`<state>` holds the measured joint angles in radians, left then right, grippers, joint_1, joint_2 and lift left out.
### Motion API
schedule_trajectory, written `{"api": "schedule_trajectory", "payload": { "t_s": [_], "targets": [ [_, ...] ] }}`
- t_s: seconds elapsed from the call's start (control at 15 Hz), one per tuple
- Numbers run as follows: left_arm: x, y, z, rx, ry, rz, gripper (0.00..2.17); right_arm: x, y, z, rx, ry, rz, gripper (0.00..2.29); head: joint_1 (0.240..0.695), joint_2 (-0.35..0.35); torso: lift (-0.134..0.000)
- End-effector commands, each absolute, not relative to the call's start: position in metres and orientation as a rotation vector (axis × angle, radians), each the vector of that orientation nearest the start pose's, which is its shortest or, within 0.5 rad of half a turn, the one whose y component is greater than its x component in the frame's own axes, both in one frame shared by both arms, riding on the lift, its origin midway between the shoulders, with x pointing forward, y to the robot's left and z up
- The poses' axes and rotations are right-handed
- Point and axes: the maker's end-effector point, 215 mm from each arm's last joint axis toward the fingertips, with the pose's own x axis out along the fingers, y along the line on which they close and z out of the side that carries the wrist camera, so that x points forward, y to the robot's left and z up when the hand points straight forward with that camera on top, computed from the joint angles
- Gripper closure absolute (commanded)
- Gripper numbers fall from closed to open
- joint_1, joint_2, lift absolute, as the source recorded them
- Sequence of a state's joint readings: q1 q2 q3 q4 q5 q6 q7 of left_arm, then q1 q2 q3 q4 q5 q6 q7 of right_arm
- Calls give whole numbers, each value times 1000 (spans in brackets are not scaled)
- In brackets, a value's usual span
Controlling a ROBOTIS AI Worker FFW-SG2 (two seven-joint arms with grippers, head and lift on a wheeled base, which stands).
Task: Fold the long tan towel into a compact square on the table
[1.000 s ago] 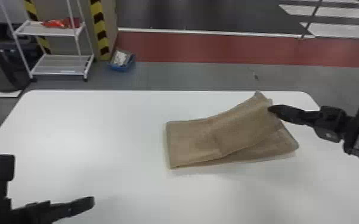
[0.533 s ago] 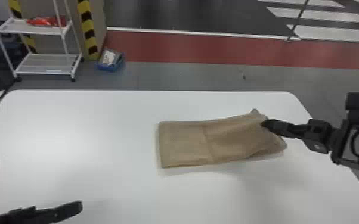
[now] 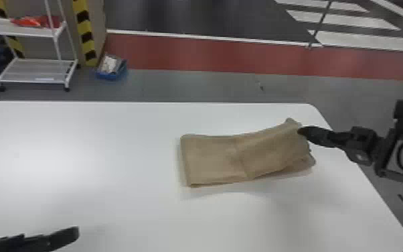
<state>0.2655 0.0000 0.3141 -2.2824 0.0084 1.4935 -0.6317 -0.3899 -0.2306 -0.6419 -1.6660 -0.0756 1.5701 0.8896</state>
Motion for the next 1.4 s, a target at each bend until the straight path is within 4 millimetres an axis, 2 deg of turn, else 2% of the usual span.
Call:
{"api": "schedule_trajectory", "payload": {
  "t_s": [0.0,0.07,0.13,0.2,0.27,0.33,0.4,0.47,0.53,0.6,0.67,0.73,0.8,0.93,1.0,1.2,1.33],
  "targets": [
    [357,242,-462,-409,960,-259,87,530,-401,-322,807,658,288,1112,695,-183,-125],
    [356,241,-461,-412,959,-265,87,525,-396,-346,787,726,263,1116,695,-187,-125],
    [356,243,-462,-412,959,-260,87,527,-400,-336,822,685,273,1116,695,-195,-125],
    [357,244,-462,-408,960,-254,87,535,-410,-307,847,612,300,1112,695,-195,-125],
    [357,245,-463,-409,962,-251,87,534,-419,-308,842,618,283,1116,695,-196,-125],
    [357,245,-462,-413,958,-255,87,527,-414,-334,809,692,255,1116,695,-199,-125],
    [357,246,-462,-414,959,-253,87,526,-416,-327,849,652,266,1116,695,-204,-125],
    [359,245,-462,-407,958,-253,87,531,-435,-297,876,570,279,1116,695,-209,-125],
    [359,245,-462,-407,958,-253,87,528,-442,-305,883,591,260,1116,695,-214,-125],
    [358,244,-461,-409,955,-257,87,520,-431,-344,834,713,227,1116,695,-223,-125],
    [358,243,-461,-408,956,-260,87,524,-439,-333,865,670,223,1116,695,-232,-125],
    [359,241,-462,-404,958,-262,87,530,-450,-309,877,619,244,1112,695,-235,-125],
    [358,239,-463,-403,962,-263,87,531,-453,-316,881,645,231,1112,695,-238,-125],
    [352,238,-467,-408,971,-268,87,522,-449,-357,912,745,192,1112,695,-257,-125],
    [350,237,-467,-409,974,-270,87,522,-452,-365,932,771,177,1112,695,-260,-125],
    [346,238,-471,-412,982,-268,87,529,-453,-369,920,814,159,1112,695,-269,-125],
    [346,239,-471,-410,981,-264,87,536,-449,-355,922,789,189,1112,695,-269,-125]
  ]
}}
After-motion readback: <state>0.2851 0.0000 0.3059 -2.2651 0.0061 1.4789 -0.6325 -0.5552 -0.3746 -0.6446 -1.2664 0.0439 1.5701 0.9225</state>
